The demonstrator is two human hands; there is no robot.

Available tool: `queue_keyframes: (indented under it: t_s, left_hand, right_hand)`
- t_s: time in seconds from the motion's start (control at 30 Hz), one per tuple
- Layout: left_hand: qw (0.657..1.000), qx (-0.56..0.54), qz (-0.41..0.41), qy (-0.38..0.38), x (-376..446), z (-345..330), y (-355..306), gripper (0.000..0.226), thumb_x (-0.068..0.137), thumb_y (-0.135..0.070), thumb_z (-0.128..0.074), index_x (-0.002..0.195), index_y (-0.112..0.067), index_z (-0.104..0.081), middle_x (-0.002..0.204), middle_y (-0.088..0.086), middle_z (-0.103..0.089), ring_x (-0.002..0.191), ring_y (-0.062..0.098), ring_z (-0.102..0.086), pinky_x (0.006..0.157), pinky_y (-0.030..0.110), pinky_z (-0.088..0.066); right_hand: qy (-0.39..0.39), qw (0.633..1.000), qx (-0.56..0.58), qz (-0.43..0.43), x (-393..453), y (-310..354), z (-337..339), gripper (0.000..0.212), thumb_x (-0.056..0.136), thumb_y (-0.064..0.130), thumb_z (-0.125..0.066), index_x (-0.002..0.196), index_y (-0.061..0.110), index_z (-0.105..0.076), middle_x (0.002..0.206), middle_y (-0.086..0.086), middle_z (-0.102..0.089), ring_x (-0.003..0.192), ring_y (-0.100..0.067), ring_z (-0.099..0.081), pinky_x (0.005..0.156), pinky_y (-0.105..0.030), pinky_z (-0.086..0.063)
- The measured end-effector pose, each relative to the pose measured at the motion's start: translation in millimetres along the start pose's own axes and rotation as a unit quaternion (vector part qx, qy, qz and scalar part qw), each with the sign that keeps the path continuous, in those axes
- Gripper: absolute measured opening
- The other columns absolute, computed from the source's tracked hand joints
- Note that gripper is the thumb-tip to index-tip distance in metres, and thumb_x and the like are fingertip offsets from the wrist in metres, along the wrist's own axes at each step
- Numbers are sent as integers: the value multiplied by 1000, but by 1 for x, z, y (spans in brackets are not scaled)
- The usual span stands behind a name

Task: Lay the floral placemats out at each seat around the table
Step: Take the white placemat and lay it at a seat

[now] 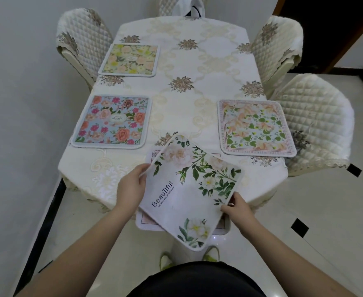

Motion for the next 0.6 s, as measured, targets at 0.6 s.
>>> queue_keyframes:
  t_s: [0.6]
  left_hand:
    - [864,-339,370,-41,-33,-33,101,38,97,-24,-55,133,-12,-52,123,14,-61,107,28,-62,100,50,-50]
  right_hand:
    - [-47,992,-94,71,73,69,50,39,97,31,-51,135,20,-52,110,4,-63,80,-7,-56,67,-26,-41]
Point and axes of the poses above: each hand's wrist, its own x-axis towards the middle knuckle, its own z-axis out of the back of the hand, y = z × x, the point moved 10 cm from there along x, towards the middle knuckle
